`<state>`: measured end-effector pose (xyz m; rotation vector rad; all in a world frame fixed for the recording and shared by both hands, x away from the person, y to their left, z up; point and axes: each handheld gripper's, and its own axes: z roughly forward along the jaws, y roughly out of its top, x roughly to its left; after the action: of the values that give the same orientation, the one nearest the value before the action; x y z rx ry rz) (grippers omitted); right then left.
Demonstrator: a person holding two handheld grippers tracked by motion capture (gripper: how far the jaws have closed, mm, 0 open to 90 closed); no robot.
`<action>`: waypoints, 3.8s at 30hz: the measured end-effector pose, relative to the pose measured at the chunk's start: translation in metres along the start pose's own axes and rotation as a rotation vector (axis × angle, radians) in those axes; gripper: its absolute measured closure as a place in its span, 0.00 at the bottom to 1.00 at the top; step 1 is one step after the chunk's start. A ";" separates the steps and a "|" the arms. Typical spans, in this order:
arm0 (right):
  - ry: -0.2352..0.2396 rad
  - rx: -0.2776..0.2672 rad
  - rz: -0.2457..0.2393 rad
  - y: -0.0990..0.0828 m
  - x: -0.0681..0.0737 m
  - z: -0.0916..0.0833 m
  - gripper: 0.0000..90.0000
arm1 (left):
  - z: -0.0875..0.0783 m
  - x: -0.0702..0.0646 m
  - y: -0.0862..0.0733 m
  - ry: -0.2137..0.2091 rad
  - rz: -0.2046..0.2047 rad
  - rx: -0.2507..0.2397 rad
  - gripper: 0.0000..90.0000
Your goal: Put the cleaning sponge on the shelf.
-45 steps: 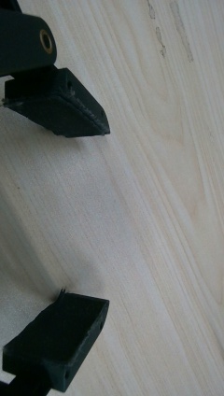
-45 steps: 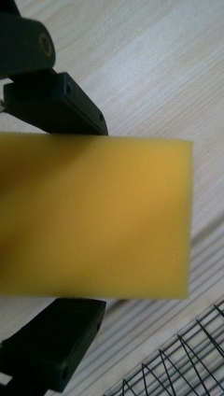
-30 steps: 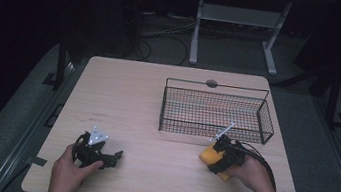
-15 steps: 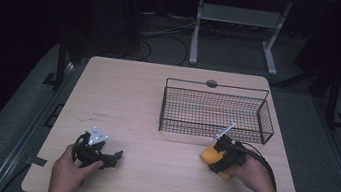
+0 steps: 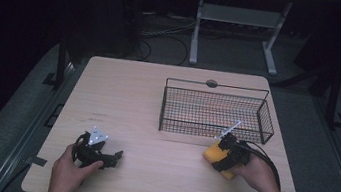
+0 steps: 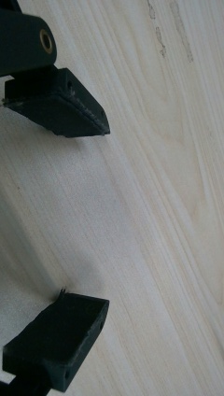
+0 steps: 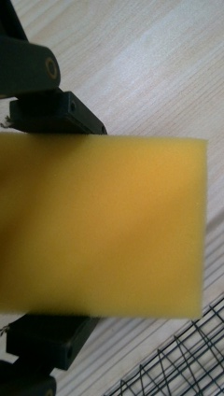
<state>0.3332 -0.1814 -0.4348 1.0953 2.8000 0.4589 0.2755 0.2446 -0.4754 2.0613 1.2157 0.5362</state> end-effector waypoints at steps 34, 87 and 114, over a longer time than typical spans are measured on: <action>-0.024 -0.021 0.056 -0.022 -0.024 -0.037 0.25 | 0.000 0.000 0.000 0.000 0.000 0.000 0.14; -0.109 -0.079 0.156 0.000 -0.085 -0.102 0.25 | 0.000 0.000 0.000 0.000 0.000 0.000 0.14; -0.150 -0.088 0.231 0.037 -0.124 -0.099 0.25 | 0.000 0.000 0.000 0.000 0.000 0.000 0.14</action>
<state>0.4288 -0.2633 -0.3312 1.3788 2.5120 0.4932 0.2756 0.2446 -0.4754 2.0611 1.2155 0.5362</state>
